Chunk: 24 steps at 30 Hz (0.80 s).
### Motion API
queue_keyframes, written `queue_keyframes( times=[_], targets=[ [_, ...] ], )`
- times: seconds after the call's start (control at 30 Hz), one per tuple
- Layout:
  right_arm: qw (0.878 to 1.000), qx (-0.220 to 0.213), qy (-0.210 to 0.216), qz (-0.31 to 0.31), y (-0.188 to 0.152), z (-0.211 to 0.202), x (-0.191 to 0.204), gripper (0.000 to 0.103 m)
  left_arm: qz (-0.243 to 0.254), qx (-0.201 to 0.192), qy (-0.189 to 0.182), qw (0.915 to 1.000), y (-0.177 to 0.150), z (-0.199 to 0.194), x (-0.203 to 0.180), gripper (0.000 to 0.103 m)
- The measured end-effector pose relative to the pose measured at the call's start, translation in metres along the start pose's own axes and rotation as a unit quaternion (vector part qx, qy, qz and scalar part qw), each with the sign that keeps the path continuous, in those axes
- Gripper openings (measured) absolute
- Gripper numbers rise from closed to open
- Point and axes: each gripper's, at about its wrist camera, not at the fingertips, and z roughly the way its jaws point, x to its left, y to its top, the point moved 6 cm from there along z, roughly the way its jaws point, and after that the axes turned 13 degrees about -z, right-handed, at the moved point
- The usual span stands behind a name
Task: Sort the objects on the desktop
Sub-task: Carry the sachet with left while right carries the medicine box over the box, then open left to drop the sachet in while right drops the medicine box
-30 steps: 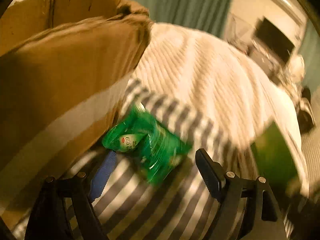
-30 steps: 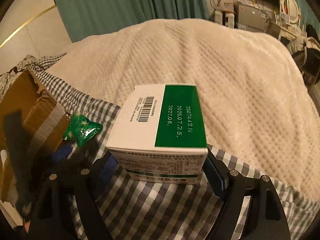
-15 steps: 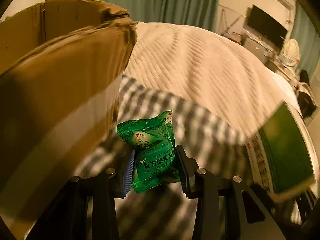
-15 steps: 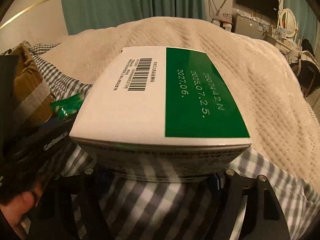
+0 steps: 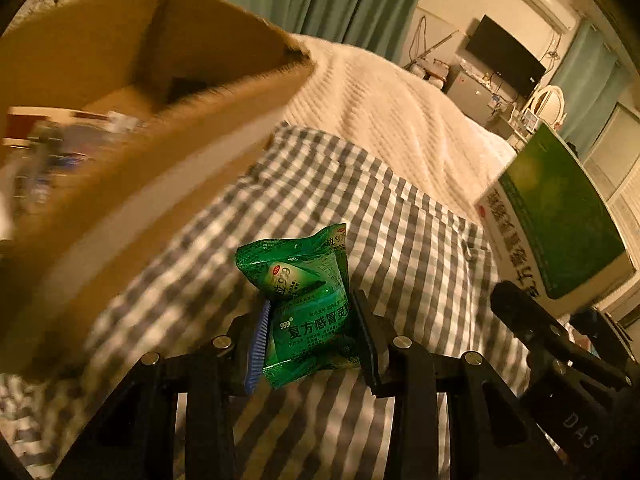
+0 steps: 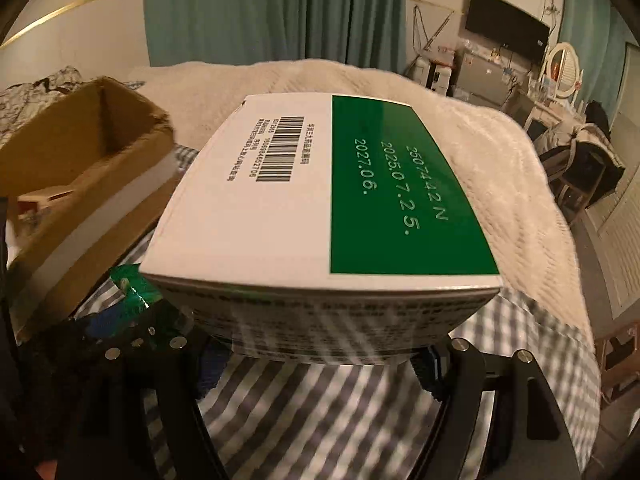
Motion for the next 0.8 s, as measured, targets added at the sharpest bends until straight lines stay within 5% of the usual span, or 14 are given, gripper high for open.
queue_keyframes(
  times=[0.27,0.47,0.7,0.8],
  targets=[
    [0.998,-0.058,-0.025,-0.006,0.016,-0.085,0.015,0.075,0.038,-0.047,-0.027,0.9978,0.016,-0.096,0.021,0.039],
    [0.994,-0.110,0.007,-0.009,0.055,-0.136,0.033,0.075,0.088,-0.175,0.018,0.9805,0.084,-0.184,0.049,0.039],
    [0.984,-0.134,0.115,-0.024,0.116,-0.128,0.097,0.075,0.111,-0.217,0.043,0.9689,0.135,-0.176,0.070,0.039],
    [0.981,-0.131,0.142,-0.005,0.143,-0.103,0.118,0.076,0.095,-0.212,0.048,0.9715,0.140,-0.155,0.087,0.039]
  ],
)
